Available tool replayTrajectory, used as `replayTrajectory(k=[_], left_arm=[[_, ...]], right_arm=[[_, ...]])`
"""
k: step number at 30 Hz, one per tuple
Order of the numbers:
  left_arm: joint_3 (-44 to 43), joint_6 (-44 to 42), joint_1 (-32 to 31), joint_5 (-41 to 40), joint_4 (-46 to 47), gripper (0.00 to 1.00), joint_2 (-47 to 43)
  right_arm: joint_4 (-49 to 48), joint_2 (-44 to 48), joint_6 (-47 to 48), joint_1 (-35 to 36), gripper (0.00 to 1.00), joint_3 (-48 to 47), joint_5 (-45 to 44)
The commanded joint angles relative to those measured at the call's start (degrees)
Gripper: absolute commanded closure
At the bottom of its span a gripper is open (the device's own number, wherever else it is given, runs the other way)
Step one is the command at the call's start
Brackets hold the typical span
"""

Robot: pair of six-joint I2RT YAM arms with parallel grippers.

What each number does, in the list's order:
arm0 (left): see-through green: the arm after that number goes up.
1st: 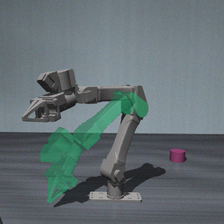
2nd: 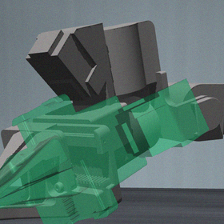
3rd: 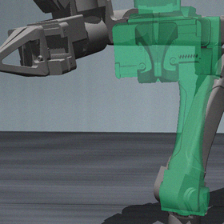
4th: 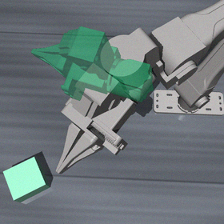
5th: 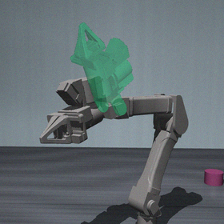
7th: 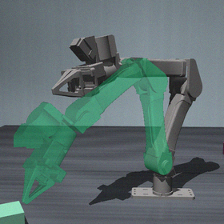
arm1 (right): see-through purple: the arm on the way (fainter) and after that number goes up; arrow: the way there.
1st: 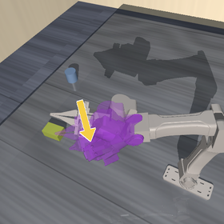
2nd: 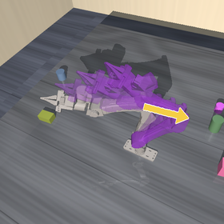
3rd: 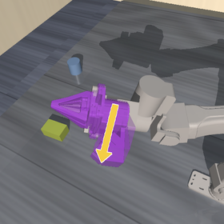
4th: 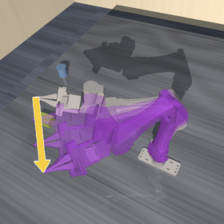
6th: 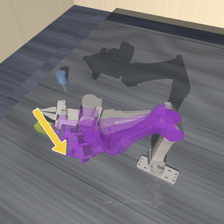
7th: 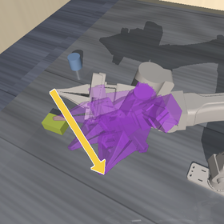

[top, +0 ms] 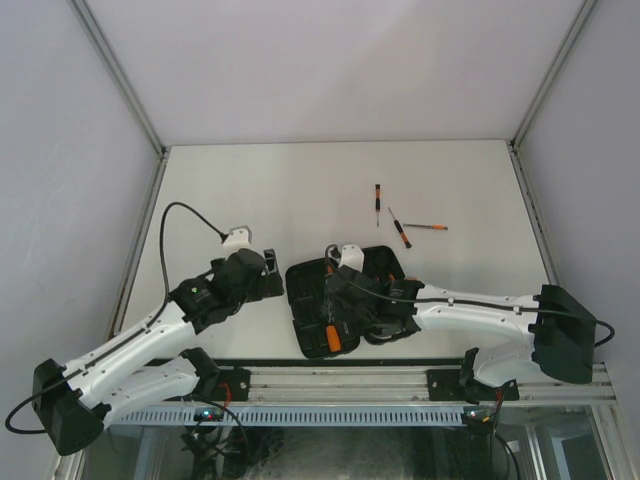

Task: Sort the tools into containers
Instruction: Place the screwdriver in the storage box.

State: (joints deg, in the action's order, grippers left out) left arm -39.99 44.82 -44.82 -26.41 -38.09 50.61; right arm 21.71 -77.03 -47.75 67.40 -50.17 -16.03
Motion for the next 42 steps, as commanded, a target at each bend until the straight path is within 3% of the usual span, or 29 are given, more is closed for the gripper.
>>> replayTrajectory(k=[1, 25, 34, 42], left_arm=[[-2.9, -3.3, 0.3, 1.6, 2.8, 0.0, 0.1], [1.9, -5.0, 0.3, 6.4, 8.1, 0.0, -2.4], [1.5, -4.0, 0.3, 5.1, 7.4, 0.04, -2.1], [0.9, -3.4, 0.3, 3.4, 6.5, 0.05, -1.4]], right_arm=[[-3.8, -2.7, -0.5, -1.8, 0.73, -0.6, 2.8], [2.9, -14.8, -1.5, 0.6, 0.83, -3.4, 5.1], [7.4, -14.4, -3.4, 2.6, 0.86, -3.4, 3.2], [2.4, -8.5, -2.6, 2.4, 0.82, -3.4, 3.1]])
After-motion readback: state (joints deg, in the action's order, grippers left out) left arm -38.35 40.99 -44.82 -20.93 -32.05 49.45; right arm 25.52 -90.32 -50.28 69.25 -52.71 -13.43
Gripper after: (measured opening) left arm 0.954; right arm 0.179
